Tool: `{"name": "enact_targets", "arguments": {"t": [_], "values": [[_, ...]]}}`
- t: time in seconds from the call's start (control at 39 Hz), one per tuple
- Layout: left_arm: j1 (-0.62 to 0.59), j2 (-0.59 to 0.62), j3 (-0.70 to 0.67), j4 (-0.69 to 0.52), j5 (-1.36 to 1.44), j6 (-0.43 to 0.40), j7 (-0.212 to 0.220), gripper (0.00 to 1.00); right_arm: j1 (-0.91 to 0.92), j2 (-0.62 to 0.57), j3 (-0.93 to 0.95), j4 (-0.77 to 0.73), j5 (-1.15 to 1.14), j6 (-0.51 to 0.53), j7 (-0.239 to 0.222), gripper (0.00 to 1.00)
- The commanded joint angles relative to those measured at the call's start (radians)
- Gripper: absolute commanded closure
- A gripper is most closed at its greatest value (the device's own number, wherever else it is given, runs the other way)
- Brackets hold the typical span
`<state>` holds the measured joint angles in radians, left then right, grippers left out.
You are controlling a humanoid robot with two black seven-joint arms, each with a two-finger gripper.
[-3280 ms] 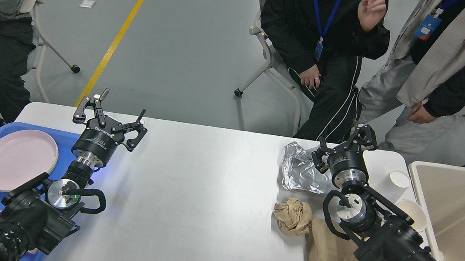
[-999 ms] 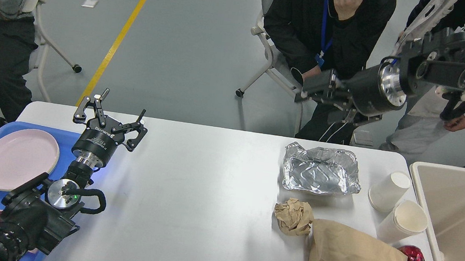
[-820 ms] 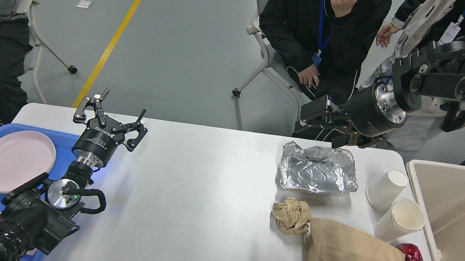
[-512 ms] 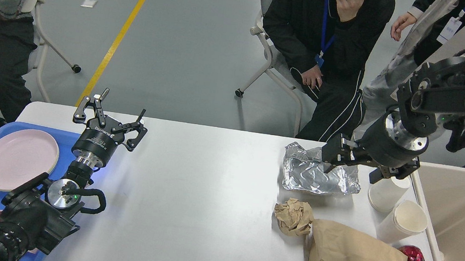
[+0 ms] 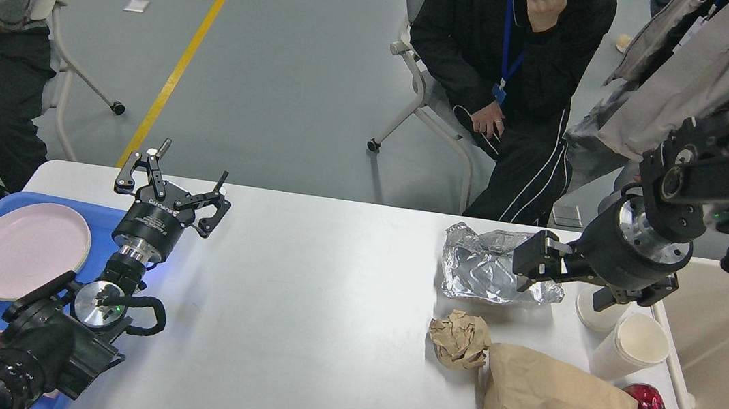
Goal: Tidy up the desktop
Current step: 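Lower the right gripper past the foil tray toward the brown paper bag, then grasp the brown paper bag with the right gripper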
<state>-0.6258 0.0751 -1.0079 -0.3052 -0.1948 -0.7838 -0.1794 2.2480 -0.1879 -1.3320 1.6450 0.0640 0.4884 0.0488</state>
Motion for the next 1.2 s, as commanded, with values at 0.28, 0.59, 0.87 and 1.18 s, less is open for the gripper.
{"name": "enact_targets", "arguments": {"t": [0.28,0.59,0.87,1.18], "values": [[0.0,0.0,0.0,0.0,0.0,0.0,0.0,0.01,-0.004,-0.018,0.014,0.021,0.043,-0.005,0.003,0.0],[0.0,0.0,0.0,0.0,0.0,0.0,0.0,0.01,-0.065,-0.021,0.007,0.021,0.043,-0.05,0.005,0.0],[0.0,0.0,0.0,0.0,0.0,-0.002,0.0,0.01,-0.234,-0.01,0.0,0.012,0.045,-0.155,0.003,0.0],[0.0,0.0,0.002,0.0,0.0,0.0,0.0,0.01,-0.356,0.07,0.001,0.012,0.046,-0.293,0.011,0.0]]}}
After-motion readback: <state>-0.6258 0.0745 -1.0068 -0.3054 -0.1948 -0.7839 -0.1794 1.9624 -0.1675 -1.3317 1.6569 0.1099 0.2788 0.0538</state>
